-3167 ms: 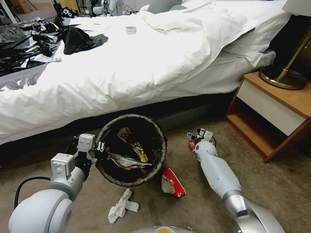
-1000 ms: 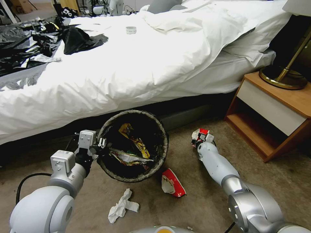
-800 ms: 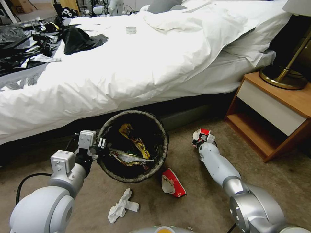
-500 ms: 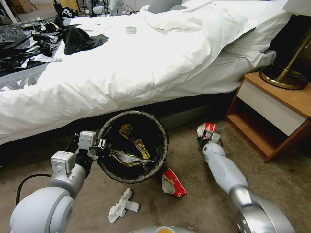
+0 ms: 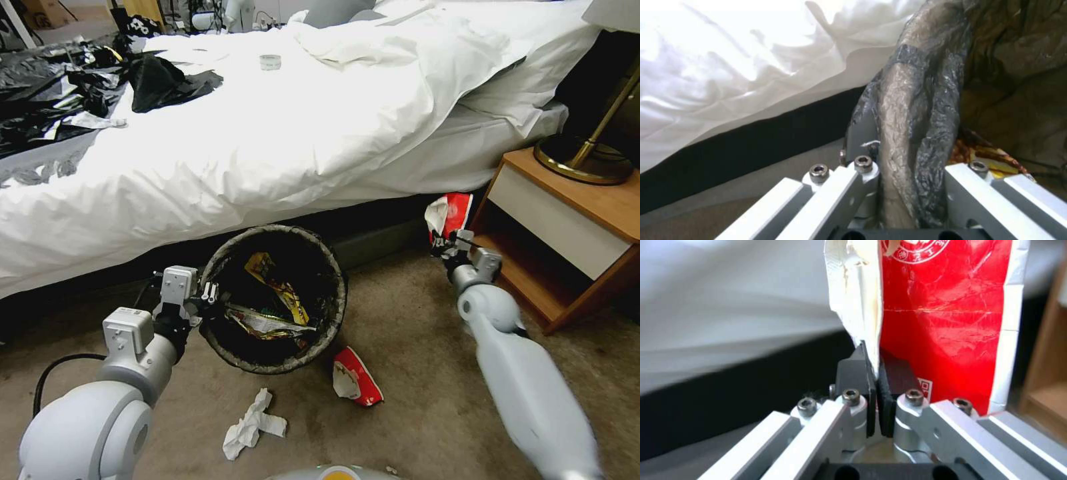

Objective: Pick up the trash bin, then pick up the garbage from the floor and place it into the trash bin.

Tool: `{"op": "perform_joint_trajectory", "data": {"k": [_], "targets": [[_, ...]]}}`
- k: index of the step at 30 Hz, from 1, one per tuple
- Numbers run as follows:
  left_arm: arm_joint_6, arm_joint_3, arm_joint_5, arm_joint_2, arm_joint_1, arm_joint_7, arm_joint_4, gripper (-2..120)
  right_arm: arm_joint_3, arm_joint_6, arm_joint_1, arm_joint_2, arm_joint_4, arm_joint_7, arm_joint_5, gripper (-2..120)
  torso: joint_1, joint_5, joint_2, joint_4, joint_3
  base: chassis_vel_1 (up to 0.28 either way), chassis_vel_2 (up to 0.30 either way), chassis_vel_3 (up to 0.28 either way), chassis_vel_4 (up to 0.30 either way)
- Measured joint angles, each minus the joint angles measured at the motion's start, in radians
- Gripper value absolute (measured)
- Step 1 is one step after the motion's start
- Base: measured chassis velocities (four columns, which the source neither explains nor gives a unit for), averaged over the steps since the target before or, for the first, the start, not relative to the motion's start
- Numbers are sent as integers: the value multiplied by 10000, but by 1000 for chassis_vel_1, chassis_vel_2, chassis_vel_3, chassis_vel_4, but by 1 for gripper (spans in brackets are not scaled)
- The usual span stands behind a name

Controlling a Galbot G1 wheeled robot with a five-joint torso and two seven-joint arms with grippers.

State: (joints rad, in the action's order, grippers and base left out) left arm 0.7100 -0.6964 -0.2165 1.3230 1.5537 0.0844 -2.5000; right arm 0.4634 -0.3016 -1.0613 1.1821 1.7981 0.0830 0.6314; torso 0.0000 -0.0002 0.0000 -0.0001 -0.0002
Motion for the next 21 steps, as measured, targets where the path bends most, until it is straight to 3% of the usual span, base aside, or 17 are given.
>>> {"op": "perform_joint_trajectory", "data": {"k": [3,5,8,15,21], "targets": [[16,101,-15,-33,-78,-3,0,1,119,-323,-1062,-487,2184,-11,214,0,0,0,0,1,0,0,0,0,0],[19,132,-21,-37,-99,-3,0,1,121,-412,-1325,-582,2739,-12,263,0,0,3,0,0,0,0,0,0,0],[57,217,-119,-64,-181,-8,44,1,-47,-868,-2209,-1010,4774,-2,456,0,-1,0,1,1,0,0,0,0,0],[108,283,-239,-127,-275,-33,138,1,-941,-1420,-2406,-1471,6407,-5,532,0,-1,2,1,2,0,0,0,0,0],[121,340,-231,-59,-285,-50,149,1,-1929,-1728,-2286,-1903,6874,-247,357,0,-1,0,1,2,0,0,0,0,0]]}}
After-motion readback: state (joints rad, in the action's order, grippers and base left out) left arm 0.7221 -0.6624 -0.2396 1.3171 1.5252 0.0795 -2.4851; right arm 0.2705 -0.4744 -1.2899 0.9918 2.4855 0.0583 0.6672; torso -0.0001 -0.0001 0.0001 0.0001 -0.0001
